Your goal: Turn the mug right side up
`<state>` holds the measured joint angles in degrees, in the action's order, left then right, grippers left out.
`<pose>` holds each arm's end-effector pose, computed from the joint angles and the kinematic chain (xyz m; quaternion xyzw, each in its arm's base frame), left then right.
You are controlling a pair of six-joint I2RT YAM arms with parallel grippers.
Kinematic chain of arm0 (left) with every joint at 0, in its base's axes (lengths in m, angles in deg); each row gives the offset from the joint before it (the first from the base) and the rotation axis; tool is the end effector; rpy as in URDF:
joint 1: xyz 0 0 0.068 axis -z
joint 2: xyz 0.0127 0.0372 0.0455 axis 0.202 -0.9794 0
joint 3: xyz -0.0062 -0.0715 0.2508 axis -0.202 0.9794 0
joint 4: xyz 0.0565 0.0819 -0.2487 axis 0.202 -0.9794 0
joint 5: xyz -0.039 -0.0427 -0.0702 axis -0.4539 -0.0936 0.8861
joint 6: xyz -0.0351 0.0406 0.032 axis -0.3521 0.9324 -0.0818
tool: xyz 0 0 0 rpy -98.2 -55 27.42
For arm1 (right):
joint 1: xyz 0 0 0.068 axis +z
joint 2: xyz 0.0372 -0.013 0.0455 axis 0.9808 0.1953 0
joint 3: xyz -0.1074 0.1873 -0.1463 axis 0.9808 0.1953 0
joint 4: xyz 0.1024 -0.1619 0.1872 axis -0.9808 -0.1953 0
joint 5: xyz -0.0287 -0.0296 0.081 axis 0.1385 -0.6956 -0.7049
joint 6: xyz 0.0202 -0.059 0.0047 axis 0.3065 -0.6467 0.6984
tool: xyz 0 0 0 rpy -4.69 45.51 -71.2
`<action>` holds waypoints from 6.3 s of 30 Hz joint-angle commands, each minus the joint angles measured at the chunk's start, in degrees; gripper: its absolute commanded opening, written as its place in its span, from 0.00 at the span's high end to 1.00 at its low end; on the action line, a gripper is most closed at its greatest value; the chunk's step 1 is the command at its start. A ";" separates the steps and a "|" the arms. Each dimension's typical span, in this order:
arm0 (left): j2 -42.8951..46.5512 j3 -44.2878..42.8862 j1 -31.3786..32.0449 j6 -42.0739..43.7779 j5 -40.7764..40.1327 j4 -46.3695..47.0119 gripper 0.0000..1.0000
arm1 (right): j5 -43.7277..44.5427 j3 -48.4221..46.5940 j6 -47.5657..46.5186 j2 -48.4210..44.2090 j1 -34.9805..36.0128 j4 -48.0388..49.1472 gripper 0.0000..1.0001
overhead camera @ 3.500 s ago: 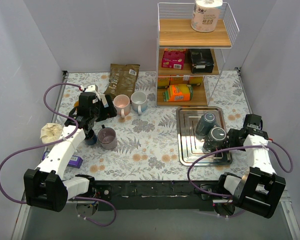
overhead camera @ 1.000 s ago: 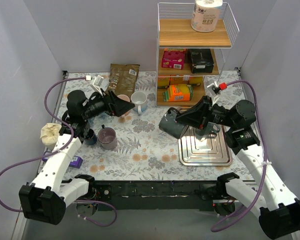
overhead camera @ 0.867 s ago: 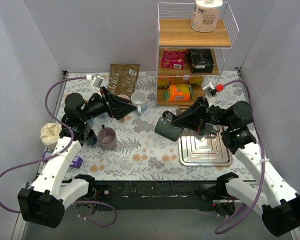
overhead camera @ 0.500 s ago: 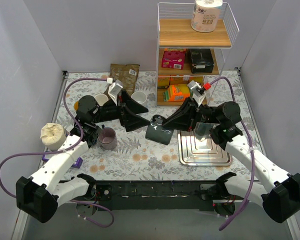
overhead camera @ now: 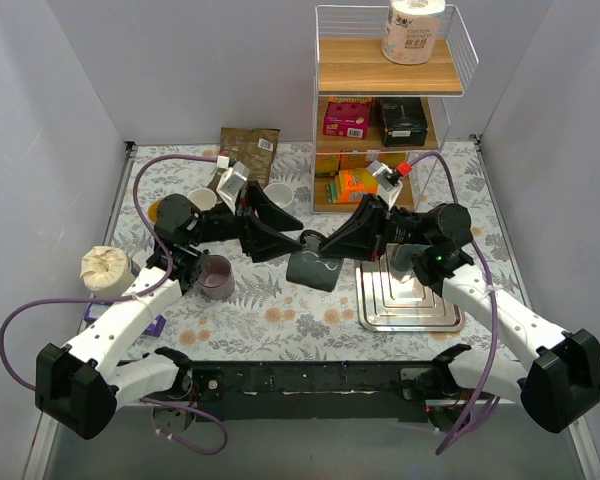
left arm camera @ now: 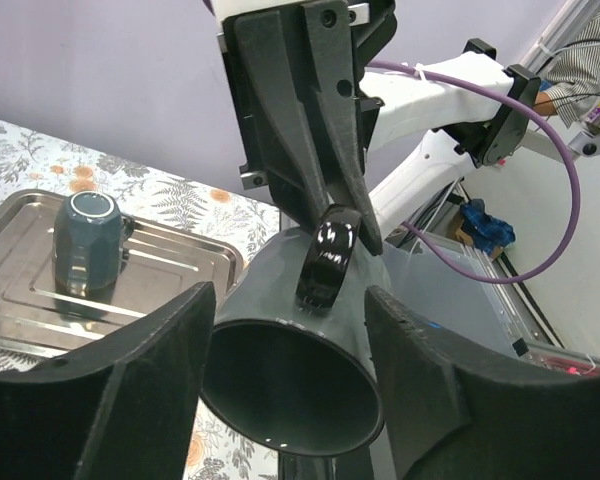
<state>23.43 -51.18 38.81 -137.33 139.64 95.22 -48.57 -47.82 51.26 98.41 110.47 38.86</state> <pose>0.2070 -0.1524 0.3681 0.1574 0.6324 -0.7297 0.2072 0.1876 0.1639 0.3725 -0.3319 0.4963 0.7015 0.3892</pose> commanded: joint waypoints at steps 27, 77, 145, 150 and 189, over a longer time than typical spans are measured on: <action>2.74 -3.17 3.17 9.02 -28.42 -24.55 1.00 | 4.03 -3.68 -4.15 6.41 1.41 -3.65 0.76; -31.97 -26.99 3.69 7.87 -73.79 -82.31 1.00 | 52.55 -0.78 -31.05 1.66 1.41 -53.40 0.19; -12.56 -15.04 6.24 17.36 -64.65 -49.54 0.02 | 66.17 -13.87 -73.58 6.05 -18.80 -84.60 0.15; -12.47 -13.90 6.24 17.72 -63.77 -48.74 0.02 | 66.17 -11.42 -74.37 8.86 -20.39 -84.08 0.15; -10.36 -10.20 5.89 18.07 -64.21 -46.81 0.02 | 47.88 -0.43 -70.86 9.66 -26.45 -71.85 0.25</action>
<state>10.44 -62.28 45.00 -119.95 76.00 47.61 0.35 -49.24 -20.87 107.59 83.84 -34.04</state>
